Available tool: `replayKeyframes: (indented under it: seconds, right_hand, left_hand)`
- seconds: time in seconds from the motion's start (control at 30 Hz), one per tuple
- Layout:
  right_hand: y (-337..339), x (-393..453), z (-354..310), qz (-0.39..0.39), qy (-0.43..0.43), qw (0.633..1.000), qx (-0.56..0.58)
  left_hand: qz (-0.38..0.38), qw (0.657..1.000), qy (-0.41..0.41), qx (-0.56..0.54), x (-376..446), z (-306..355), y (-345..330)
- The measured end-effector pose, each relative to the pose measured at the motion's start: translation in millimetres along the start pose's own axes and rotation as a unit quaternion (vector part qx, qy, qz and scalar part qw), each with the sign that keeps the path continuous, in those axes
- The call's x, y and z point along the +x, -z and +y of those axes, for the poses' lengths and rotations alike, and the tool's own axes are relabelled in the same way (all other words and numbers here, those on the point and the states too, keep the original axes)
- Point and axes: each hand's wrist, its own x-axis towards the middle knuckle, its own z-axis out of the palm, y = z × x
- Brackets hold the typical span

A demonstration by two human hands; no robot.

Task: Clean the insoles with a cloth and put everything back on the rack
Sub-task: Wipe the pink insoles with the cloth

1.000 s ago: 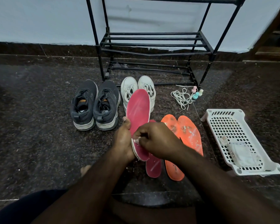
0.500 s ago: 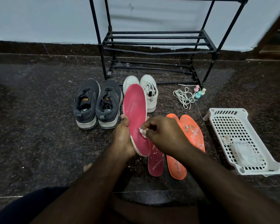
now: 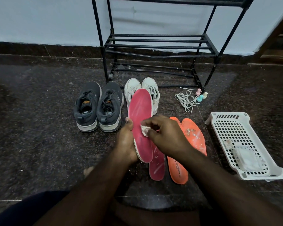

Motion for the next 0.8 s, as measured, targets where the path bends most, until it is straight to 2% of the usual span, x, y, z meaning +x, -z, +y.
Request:
replayKeyframes:
  seconds: [0.13,0.3,0.5,0.7,0.8]
  right_hand:
    - [-1,7,4,0.007,0.038,0.997,-0.071]
    - [-5,7,5,-0.055,0.033,0.987,-0.146]
    - [7,12,5,0.034,0.006,0.998,-0.062]
    - [-12,10,13,0.017,0.073,0.985,-0.158]
    - [-8,16,19,0.057,0.062,0.979,-0.185]
  left_hand:
    - [-0.024,1.0,0.005,0.012,6,-7,5]
    - [-0.05,0.996,0.059,0.051,8,-4,5]
    - [-0.063,0.995,0.047,0.068,13,-1,9]
    - [-0.062,0.995,0.044,0.056,18,-15,9]
    - [-0.068,0.994,0.044,0.075,18,-20,10]
